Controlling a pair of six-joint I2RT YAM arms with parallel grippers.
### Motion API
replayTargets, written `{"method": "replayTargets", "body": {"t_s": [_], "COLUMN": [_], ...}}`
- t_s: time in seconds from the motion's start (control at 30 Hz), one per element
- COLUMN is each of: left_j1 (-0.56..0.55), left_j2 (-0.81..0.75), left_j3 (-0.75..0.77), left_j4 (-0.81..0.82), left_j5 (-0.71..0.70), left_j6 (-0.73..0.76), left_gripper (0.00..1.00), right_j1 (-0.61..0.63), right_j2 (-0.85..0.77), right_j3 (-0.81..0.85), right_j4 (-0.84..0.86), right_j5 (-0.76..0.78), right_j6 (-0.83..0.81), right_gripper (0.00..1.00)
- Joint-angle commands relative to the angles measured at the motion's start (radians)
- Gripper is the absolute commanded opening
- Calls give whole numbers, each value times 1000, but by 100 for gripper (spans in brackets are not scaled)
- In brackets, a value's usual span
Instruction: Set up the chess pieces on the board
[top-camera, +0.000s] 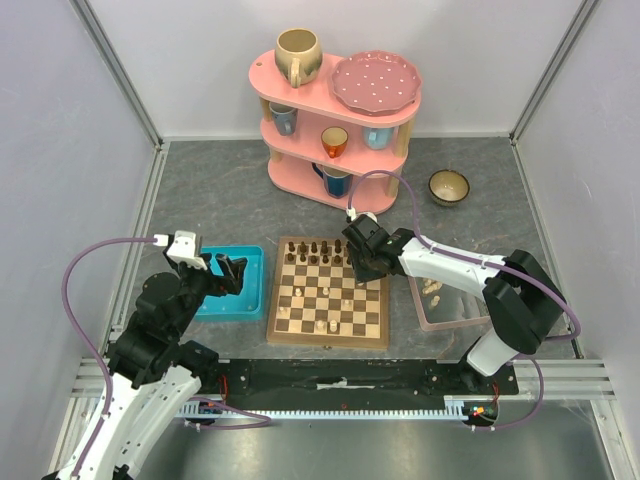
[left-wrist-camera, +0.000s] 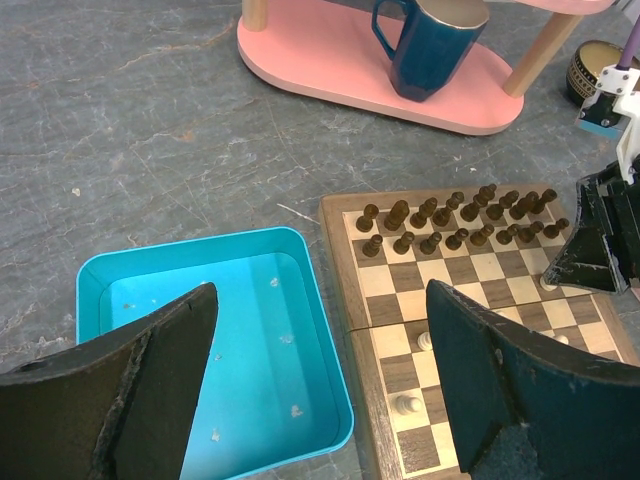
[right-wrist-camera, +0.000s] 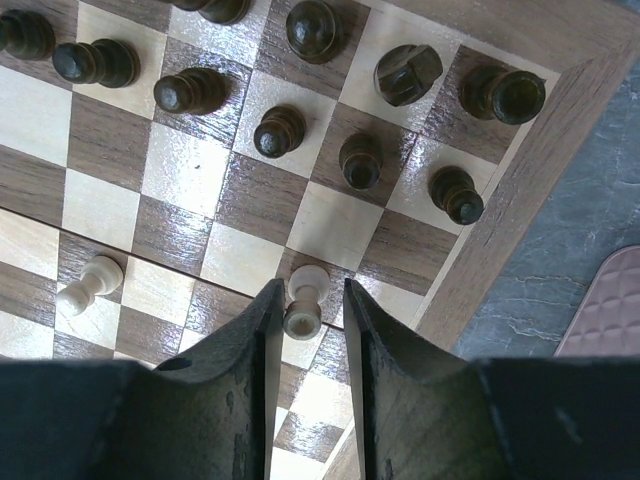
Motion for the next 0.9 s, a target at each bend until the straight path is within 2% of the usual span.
{"method": "replayTargets", "body": {"t_s": [0.0,0.27,0.5,0.87], "left_j1": [4,2,4,4], "left_j2": [-11,-15,-22,-22], "left_j3": [-2,-6,-8,-10], "left_j4": [43,48,49,51], "left_j5": [-2,0,1,7], "left_j6": [-8,-6,-6,-6], "left_gripper": [91,91,91,91], "right_j1": [6,9,22,85], "right_j2": [-3,-18,-90,-231], "right_j3": [44,51,5,-48], "right_j4": [-13,-22,-31,-150], "right_j5": [-5,-5,-43,20], "right_j6": [-1,0,3,45], "right_gripper": [35,28,13,8]}}
